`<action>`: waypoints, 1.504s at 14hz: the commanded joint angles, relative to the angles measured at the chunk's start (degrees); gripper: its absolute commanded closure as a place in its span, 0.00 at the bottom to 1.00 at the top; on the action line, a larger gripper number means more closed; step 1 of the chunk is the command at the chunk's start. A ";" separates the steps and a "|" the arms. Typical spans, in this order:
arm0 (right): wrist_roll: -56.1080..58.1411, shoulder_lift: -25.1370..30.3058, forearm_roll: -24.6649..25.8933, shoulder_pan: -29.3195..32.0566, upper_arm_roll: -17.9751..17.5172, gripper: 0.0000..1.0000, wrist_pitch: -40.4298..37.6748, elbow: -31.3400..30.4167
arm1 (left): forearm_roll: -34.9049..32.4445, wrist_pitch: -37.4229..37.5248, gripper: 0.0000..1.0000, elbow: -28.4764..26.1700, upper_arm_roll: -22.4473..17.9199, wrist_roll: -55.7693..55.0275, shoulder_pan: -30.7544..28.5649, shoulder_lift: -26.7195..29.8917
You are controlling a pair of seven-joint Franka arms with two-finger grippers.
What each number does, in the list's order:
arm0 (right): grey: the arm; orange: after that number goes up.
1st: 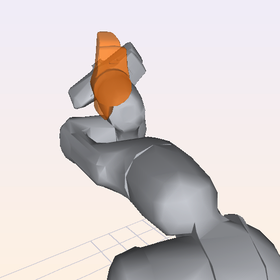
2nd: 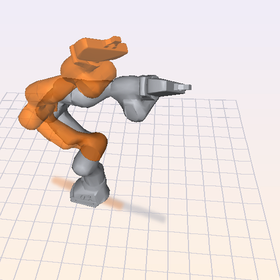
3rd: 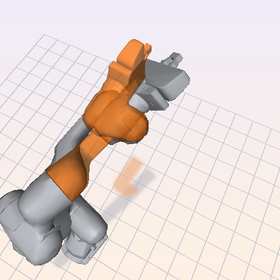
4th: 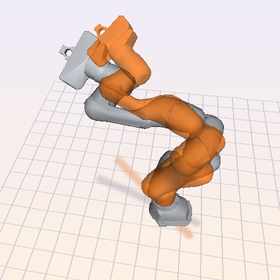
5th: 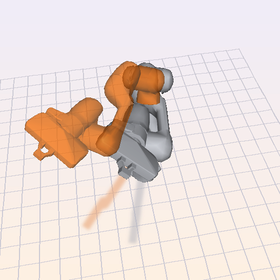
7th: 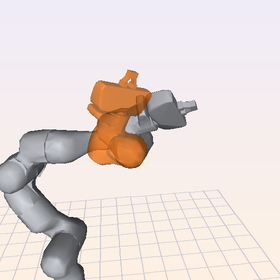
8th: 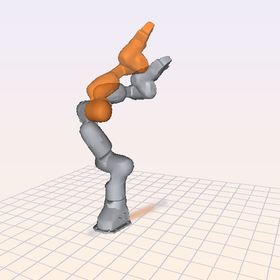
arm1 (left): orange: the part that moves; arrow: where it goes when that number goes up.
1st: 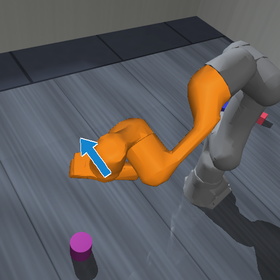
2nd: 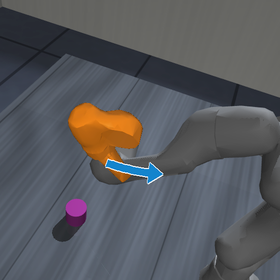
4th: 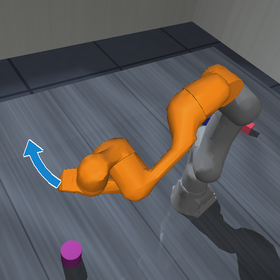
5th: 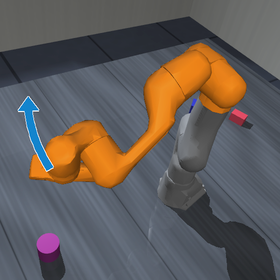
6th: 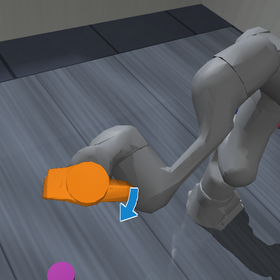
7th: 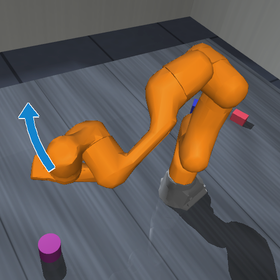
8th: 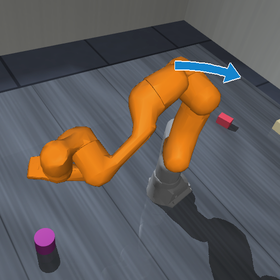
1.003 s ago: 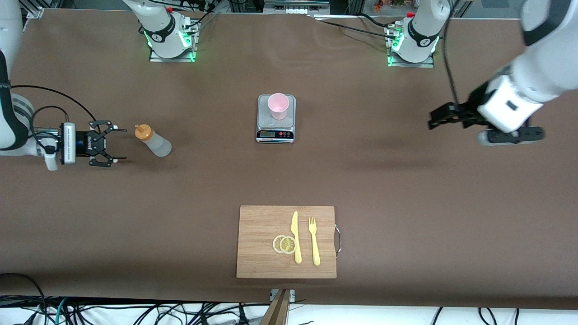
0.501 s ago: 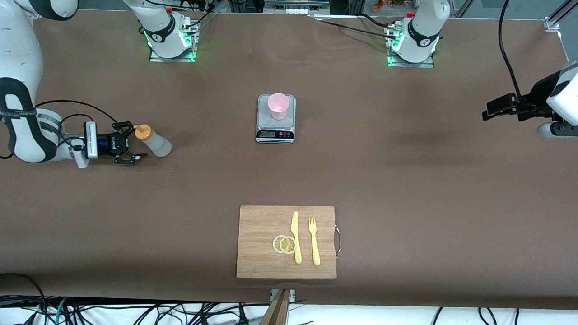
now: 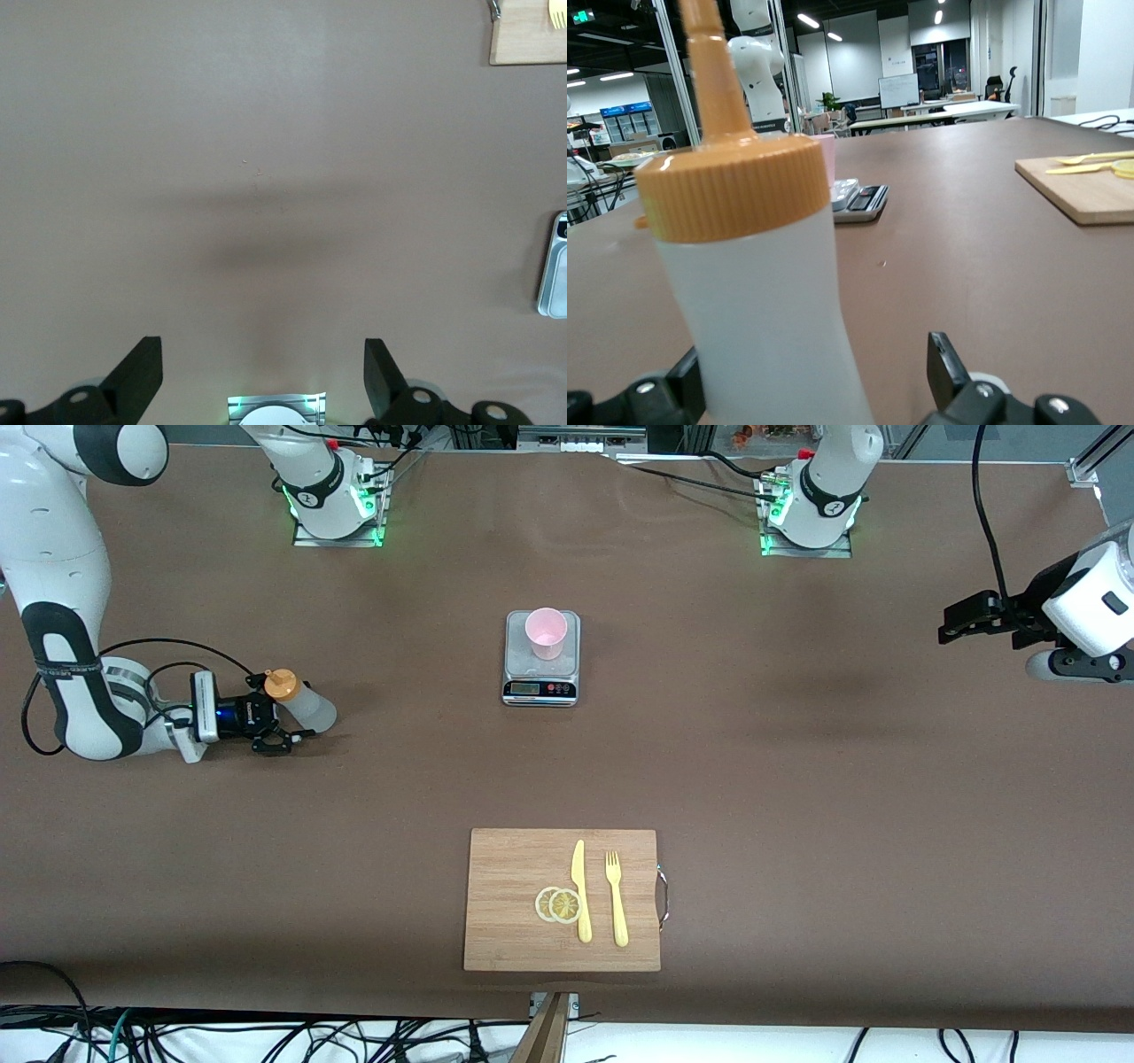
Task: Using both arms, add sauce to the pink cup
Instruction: 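Lift the bottle with the right gripper and carry it over the cup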
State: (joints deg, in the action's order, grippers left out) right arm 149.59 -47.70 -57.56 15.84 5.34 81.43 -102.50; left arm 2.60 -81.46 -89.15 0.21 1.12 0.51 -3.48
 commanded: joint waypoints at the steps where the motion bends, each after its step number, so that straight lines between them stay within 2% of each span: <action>1: 0.62 -1.70 -1.68 -0.72 -1.03 0.00 -1.19 1.25 | -1.20 2.96 0.00 -0.59 1.20 1.70 -0.25 0.66; 5: 0.01 -1.61 -1.60 -1.86 -1.30 0.01 -0.84 2.39 | -1.28 3.85 0.00 -0.50 1.54 1.61 0.54 0.40; 6: -0.08 -1.61 -1.60 -2.04 -1.30 0.05 -0.92 2.83 | -1.28 3.94 0.00 -0.50 1.98 1.61 0.37 0.40; 9: -0.43 -1.52 -1.60 -2.31 -1.30 0.68 -0.75 3.18 | -1.37 4.29 0.00 -0.41 2.07 1.70 0.45 0.14; 11: -0.70 -1.43 -1.60 -2.39 -1.30 1.00 -0.75 3.18 | -3.37 4.29 0.00 -0.32 2.25 1.87 0.54 0.22; 13: -2.71 -1.00 -1.25 -3.27 -1.30 1.00 -0.66 3.53 | -5.32 4.29 0.00 -0.23 3.13 2.40 0.37 0.23; 15: -5.77 -0.30 1.29 -5.46 -1.30 1.00 -0.92 7.64 | -5.24 4.20 0.00 0.03 3.13 2.40 0.28 0.05; 18: -16.75 2.34 8.49 -8.62 -1.47 1.00 -0.40 11.87 | -4.89 4.20 0.00 0.64 2.96 2.49 -0.25 -1.36; 21: -30.62 5.24 18.06 -14.15 -1.47 1.00 0.04 17.23 | -4.54 4.12 0.00 0.91 3.13 2.05 0.10 -1.44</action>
State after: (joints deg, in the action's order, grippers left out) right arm 127.56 -45.27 -45.24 4.92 3.82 81.56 -88.15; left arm -1.12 -77.85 -89.62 3.03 1.90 0.53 -4.43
